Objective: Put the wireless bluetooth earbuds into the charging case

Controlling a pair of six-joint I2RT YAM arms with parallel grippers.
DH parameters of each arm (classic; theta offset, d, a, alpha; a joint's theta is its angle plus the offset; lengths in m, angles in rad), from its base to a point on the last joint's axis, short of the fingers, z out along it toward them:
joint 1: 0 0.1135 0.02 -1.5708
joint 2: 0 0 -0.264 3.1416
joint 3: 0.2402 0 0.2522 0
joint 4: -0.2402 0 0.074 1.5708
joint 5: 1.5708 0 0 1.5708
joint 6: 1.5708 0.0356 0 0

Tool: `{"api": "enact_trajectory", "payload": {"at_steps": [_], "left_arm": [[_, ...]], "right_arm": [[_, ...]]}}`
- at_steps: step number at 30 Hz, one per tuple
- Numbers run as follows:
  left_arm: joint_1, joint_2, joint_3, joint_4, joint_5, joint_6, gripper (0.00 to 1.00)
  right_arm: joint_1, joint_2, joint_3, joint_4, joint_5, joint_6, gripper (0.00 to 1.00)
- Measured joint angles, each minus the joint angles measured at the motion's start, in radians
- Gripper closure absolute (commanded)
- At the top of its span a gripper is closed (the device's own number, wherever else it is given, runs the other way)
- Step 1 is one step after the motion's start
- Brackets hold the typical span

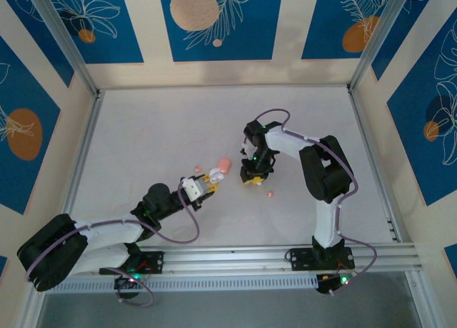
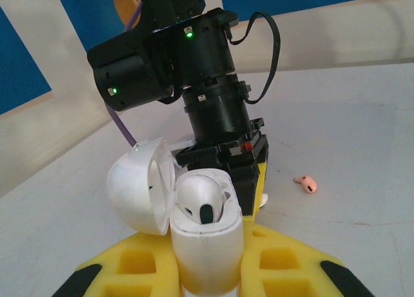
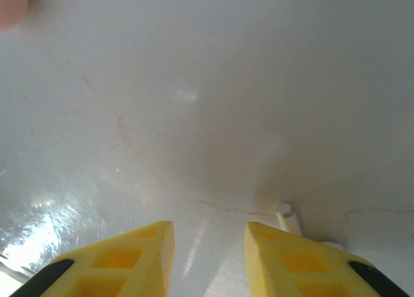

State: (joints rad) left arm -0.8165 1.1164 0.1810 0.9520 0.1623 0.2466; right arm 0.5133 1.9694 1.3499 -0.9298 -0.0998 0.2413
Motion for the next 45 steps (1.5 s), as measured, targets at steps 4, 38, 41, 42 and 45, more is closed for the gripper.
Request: {"api": "enact_trajectory", "payload": {"at_steps": [4,38,41,42,45], "left_arm": [[0.0,-0.004,0.0,-0.004,-0.001,0.0,0.84],[0.0,-0.056,-0.005,-0.056,-0.018,0.018,0.84],[0.0,-0.047,-0.005,-0.055,-0.018,0.018,0.84],[0.0,-0.043,-0.005,-0.055,-0.018,0.018,0.84],[0.0,-0.035,-0.005,-0.055,-0.018,0.018,0.84]], "right_arm": [[0.012,-0.001,0.0,-0.026,-0.002,-0.007,0.65],[-0.008,0.068,0.09,-0.055,0.04,-0.033,0.61],[0.0,0.068,0.089,-0.06,0.031,-0.037,0.62],[0.002,0.068,0.089,-0.063,0.028,-0.04,0.62],[0.008,0.068,0.082,-0.072,0.023,-0.048,0.64]]}}
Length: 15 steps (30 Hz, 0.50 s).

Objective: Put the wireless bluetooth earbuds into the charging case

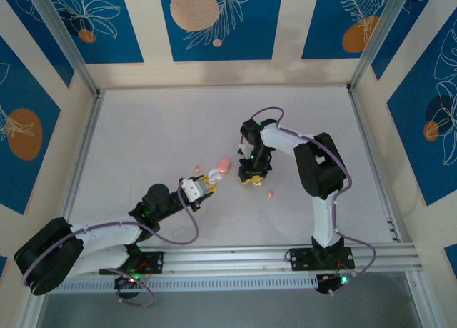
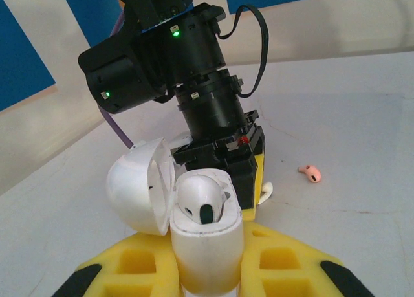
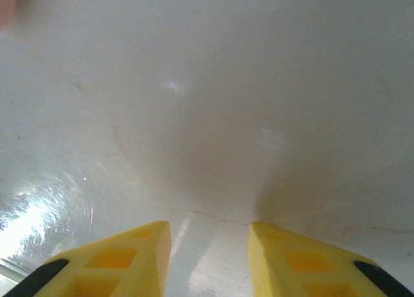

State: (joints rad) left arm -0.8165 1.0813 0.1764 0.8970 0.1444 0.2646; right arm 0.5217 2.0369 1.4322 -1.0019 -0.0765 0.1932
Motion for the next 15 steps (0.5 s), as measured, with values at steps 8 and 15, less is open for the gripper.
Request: {"api": "enact_trajectory", "payload": {"at_steps": [8,15], "left_arm": [[0.0,0.001,0.0,0.0,0.0,0.0,0.84],[0.0,0.002,0.0,0.0,0.0,0.0,0.84]], "right_arm": [[0.013,-0.027,-0.06,-0.024,-0.01,-0.002,0.64],[0.009,-0.116,-0.108,-0.033,-0.007,0.034,0.55]]}}
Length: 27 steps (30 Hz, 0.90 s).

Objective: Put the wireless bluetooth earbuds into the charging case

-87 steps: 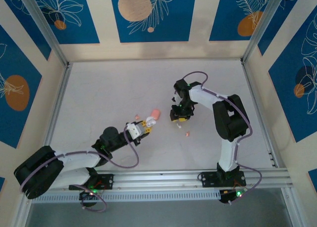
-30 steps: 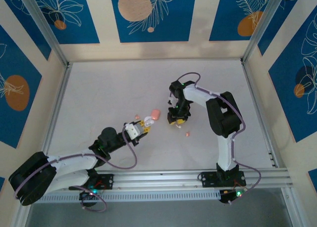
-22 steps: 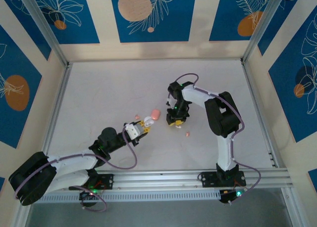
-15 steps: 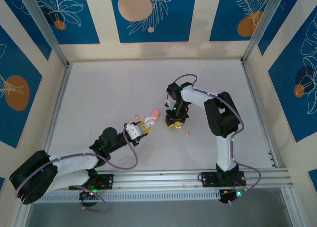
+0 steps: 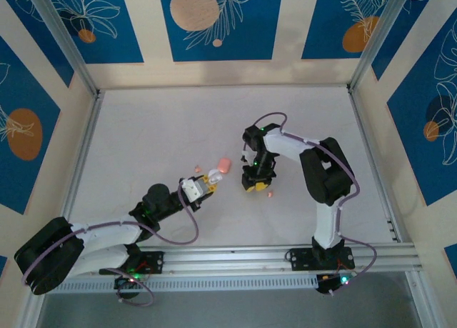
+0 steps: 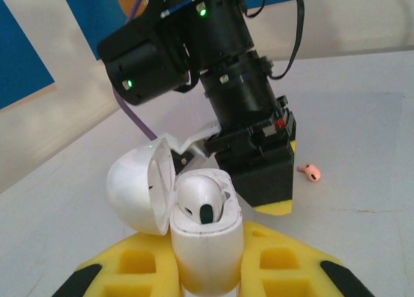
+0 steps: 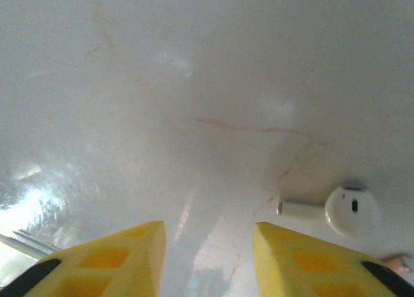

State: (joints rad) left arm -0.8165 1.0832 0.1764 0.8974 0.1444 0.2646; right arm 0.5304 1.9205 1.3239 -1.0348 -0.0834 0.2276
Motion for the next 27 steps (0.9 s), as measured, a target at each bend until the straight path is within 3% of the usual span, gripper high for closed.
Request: {"api": "enact_trajectory", "payload": {"at_steps": [8,27], "left_arm": [[0.0,-0.005,0.0,-0.001,0.0,0.0,0.84],[0.0,-0.024,-0.002,-0.002,0.0,0.0,0.84]], "right_arm": [[-0.103,-0.137,-0.084,0.04,-0.015,0.098,0.53],[-0.121,-0.056,-0.127,0.107,-0.041,0.129,0.53]]}}
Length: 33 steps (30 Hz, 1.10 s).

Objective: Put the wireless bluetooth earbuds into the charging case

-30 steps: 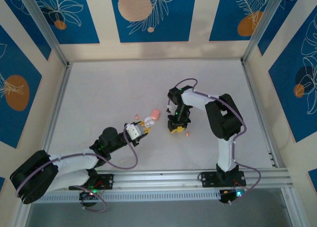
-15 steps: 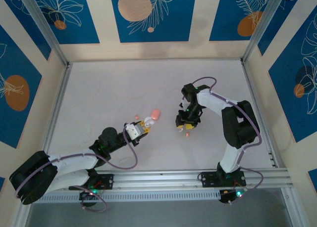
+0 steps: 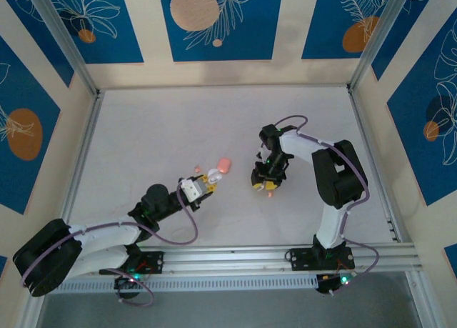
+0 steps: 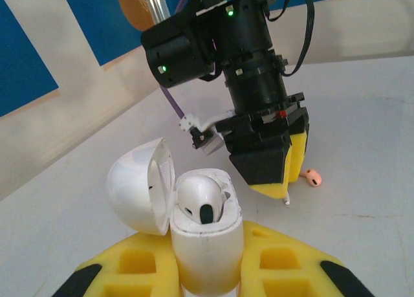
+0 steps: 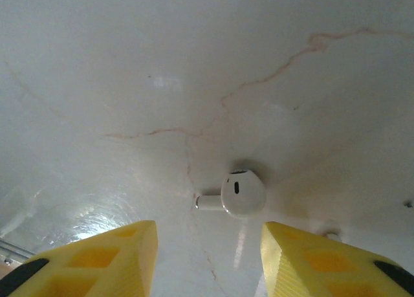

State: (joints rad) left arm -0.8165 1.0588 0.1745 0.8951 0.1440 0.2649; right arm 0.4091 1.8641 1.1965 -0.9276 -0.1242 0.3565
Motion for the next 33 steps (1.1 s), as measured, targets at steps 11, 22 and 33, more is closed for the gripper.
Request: {"api": "enact_trajectory", "payload": {"at_steps": [11,22,33], "left_arm": [[0.0,-0.016,0.0,-0.021,0.0,0.0,0.84],[0.0,-0.018,0.0,-0.023,0.0,0.0,0.84],[0.0,-0.018,0.0,-0.023,0.0,0.0,0.84]], "right_arm": [[0.004,0.033,0.022,0.042,-0.019,-0.005,0.54],[0.03,0.038,0.066,-0.013,0.056,-0.007,0.56],[0.056,0.043,0.072,-0.057,0.114,0.008,0.62]]}}
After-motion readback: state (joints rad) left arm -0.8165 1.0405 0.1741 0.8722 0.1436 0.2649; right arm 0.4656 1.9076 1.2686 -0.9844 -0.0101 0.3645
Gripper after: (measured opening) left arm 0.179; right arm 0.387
